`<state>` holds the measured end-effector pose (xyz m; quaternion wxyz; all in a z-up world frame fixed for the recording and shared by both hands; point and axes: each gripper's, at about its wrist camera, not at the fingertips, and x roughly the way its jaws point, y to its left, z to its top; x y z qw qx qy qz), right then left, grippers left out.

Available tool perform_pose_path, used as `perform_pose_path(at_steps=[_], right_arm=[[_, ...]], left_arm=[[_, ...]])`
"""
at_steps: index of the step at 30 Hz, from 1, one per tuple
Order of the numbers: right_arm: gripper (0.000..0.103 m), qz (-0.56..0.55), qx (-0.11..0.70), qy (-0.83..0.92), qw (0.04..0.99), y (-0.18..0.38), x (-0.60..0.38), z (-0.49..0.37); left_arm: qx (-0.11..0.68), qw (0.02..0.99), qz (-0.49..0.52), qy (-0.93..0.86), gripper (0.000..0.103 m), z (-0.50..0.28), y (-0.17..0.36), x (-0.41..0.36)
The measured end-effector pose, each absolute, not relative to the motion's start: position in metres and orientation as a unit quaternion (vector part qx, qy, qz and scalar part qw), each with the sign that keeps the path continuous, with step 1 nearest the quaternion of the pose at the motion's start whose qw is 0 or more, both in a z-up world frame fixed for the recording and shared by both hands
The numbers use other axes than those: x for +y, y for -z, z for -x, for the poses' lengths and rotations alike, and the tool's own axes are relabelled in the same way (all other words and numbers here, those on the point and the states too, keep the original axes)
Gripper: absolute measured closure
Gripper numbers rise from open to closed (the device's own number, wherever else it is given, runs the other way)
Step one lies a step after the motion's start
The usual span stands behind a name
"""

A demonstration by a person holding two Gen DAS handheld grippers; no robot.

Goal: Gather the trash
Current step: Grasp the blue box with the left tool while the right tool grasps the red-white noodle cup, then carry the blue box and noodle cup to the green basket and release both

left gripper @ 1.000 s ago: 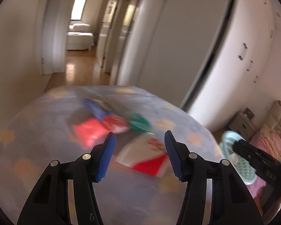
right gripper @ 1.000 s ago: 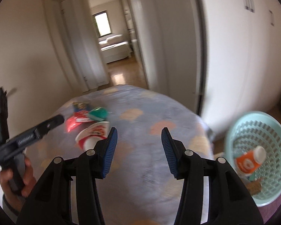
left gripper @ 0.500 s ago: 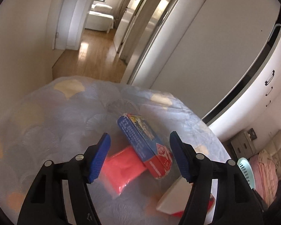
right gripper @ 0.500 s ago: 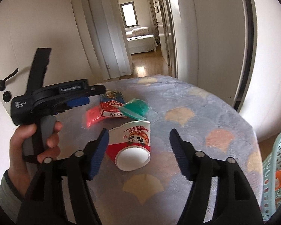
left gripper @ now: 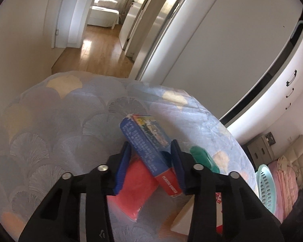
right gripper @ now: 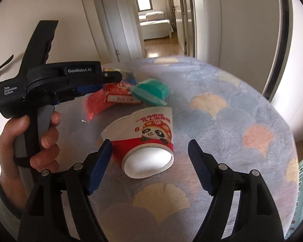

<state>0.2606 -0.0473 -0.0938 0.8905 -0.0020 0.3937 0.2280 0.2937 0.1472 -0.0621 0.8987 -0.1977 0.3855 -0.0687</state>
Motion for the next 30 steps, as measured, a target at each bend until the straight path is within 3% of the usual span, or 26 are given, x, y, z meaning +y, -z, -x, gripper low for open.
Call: perform_pose_path(at_steps=[3,7,11,30], right_arm=[[0.030,-0.007,0.397,-0.232,0.888,0.096,-0.050,-0.260],[0.045,-0.006,0.397,-0.251,0.883,0.095,-0.049,-0.252],[0.045,0.013,0.376,-0.243,0.894,0.090,-0.046,-0.243],[0.046,0.019,0.254,-0.195,0.947,0.036,-0.094,-0.190]], left_arm=[[0.382,0.901,0.195,0.069,0.071,-0.293,0.061,0.143],[0.370,0.903,0.202,0.086,0.079,-0.287,0.056,0.141],[0.356,0.908,0.199,0.096,0.086,-0.281,0.048,0.137],[0.294,0.930,0.169,0.139,0.087,-0.190,-0.004,0.116]])
